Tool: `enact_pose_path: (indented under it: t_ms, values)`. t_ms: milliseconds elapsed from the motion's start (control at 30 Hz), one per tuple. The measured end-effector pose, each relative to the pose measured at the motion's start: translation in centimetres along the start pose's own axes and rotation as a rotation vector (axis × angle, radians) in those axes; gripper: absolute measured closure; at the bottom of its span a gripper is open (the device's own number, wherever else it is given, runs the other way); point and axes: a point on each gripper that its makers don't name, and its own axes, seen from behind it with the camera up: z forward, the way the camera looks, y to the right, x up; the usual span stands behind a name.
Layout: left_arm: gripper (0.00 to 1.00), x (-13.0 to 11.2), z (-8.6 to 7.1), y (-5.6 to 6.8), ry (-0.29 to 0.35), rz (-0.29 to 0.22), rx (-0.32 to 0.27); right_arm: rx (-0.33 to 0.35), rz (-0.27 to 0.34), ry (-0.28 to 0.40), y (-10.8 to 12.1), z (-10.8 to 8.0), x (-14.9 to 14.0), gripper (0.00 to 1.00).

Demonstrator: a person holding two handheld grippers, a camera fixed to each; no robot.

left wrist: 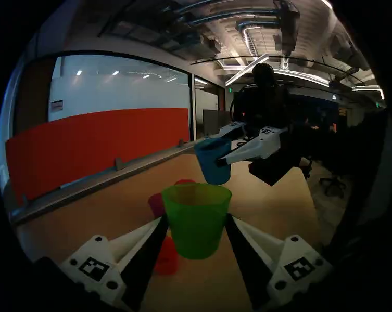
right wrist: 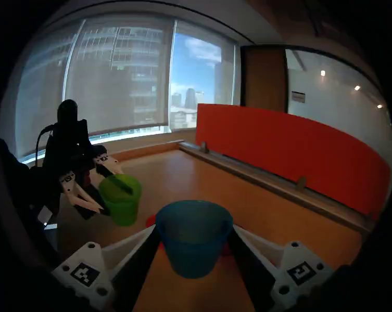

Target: Pour water

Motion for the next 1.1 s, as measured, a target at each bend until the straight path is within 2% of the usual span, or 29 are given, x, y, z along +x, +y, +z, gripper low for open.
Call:
enact_pose_path:
  t_ms: [600, 1100]
  values:
    - [0.21, -4.5, 1.6, 1.8, -0.119, 0.011, -0.071, 0.031, 0.018, -0.098, -0.3, 1.2, -5.3, 0.12]
    - [0.21, -8.5, 2.2, 3.0, -0.210, 0.014, -0.116, 0.034, 0.031, -0.181, 0.2, 2.1, -10.1, 0.12]
